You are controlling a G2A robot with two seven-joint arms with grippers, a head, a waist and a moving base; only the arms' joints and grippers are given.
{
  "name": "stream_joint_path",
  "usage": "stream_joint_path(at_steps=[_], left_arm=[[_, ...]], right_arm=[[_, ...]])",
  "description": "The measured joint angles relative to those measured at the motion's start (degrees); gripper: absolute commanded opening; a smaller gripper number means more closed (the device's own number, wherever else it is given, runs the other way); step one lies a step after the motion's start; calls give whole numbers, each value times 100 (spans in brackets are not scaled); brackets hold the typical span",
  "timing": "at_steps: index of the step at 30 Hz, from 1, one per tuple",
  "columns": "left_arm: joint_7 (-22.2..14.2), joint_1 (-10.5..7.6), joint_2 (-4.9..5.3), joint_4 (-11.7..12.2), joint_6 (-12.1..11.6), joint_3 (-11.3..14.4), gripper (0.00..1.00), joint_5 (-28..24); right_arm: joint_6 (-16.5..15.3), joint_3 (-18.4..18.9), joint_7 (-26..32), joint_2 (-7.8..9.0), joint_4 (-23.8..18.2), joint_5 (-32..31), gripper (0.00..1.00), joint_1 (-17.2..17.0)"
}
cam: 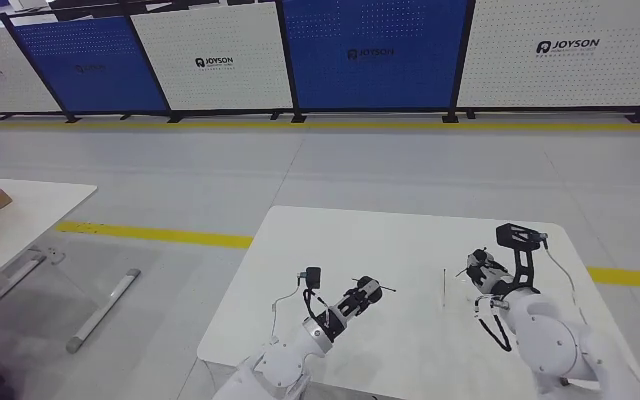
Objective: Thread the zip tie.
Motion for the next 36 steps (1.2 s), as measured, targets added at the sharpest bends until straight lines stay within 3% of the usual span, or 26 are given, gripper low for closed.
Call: stream_joint_path(at_steps=[9, 15, 20, 24, 36], left_arm=[[-2, 0, 0, 1, -2, -1, 0, -1], [-2, 0, 0, 1, -2, -1, 0, -1], [-2, 0, 0, 1, -2, -1, 0, -1], [-2, 0, 0, 1, -2, -1, 0, -1], [-2, 0, 0, 1, -1, -1, 0, -1]], right_arm=[[-28, 2, -54, -3, 1, 29, 0, -24], [-192, 2, -784, -68, -72, 725, 0, -261], [-296, -261, -1214, -146, 70, 1228, 0, -308], [-271, -382, -924, -172, 340, 1510, 0, -129], [-273, -378, -950, -171, 333, 1500, 0, -134]])
